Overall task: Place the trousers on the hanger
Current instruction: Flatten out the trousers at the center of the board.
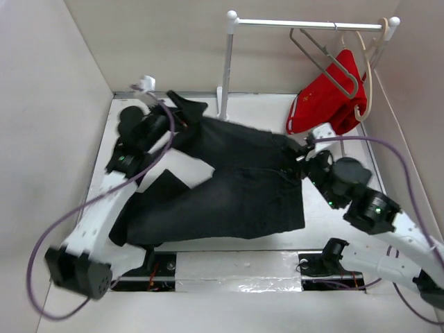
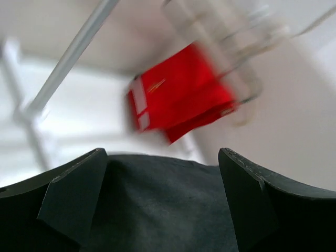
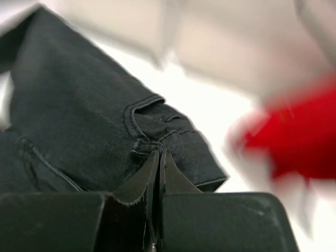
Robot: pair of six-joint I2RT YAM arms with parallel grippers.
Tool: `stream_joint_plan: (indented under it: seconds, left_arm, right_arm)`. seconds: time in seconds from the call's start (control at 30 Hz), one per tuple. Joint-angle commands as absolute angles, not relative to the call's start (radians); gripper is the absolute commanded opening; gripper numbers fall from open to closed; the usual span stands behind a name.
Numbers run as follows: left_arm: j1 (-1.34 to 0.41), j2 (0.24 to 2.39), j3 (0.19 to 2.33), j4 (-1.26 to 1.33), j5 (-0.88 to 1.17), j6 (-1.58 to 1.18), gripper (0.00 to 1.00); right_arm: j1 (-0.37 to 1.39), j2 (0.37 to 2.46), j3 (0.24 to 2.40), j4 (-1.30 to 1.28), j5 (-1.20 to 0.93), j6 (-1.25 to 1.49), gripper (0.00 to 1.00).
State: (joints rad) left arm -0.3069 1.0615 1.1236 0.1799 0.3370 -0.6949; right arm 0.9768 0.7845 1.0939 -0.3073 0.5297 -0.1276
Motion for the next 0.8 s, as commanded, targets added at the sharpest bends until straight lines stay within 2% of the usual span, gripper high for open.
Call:
stream_joint_plan:
  seconds: [0.0,0.1,0.27,0.4,0.43,0.47,0.5,0.53,0.6,0.67,0.73,0.77]
  left_arm:
    - [-0.319,1.219,1.034,0.182,0.339,-0.637,0.87]
    - [-0.356,1.296,1.011,0.184,0.319,-0.632,0.86]
    - [-0.471,1.29,0.96,0.141,0.135,-0.595,0.85]
    - [-0.483,1.201,0.853,0.173,0.114,-0.615,0.73]
    - [-0.483,1.18,0.818,0.167,0.1,-0.606,0.67]
    - [-0.483,1.158,0.801,0.141,0.092,-0.598,0.61]
    - [-0.483,1.107,0.784,0.121,0.078,-0.595,0.56]
    - [-0.483,1.077,0.737,0.108,0.052,-0.594,0.48]
    - [-0.492,0.967,0.675,0.069,0.011,-0.613,0.45]
    - [-0.492,0.893,0.602,0.011,-0.118,-0.644,0.38]
    - [-0.492,0.789,0.566,0.003,-0.179,-0.689,0.37]
    - [-0.492,0.763,0.568,-0.05,-0.198,-0.699,0.37]
  right_arm:
    - [0.763,0.737,0.938,-0.477,0.626,-0.017,0.0]
    - [0.55,0.73,0.801,-0.436,0.574,-0.009,0.0]
    - [0.277,0.742,0.638,-0.281,0.474,-0.037,0.0]
    - [0.091,0.775,0.624,-0.239,0.385,-0.077,0.0]
    - [0.068,0.772,0.629,-0.244,0.37,-0.083,0.02]
    - [0.054,0.767,0.629,-0.239,0.33,-0.086,0.08]
    - [0.054,0.746,0.629,-0.229,0.304,-0.089,0.37]
    - [0.054,0.735,0.624,-0.192,0.275,-0.101,0.54]
    - [0.118,0.718,0.632,-0.176,0.18,-0.115,0.8]
    - [0.202,0.735,0.649,-0.131,0.067,-0.143,0.8]
    - [0.387,0.805,0.667,-0.085,0.042,-0.161,0.53]
    - [0.459,0.837,0.687,-0.068,0.041,-0.172,0.43]
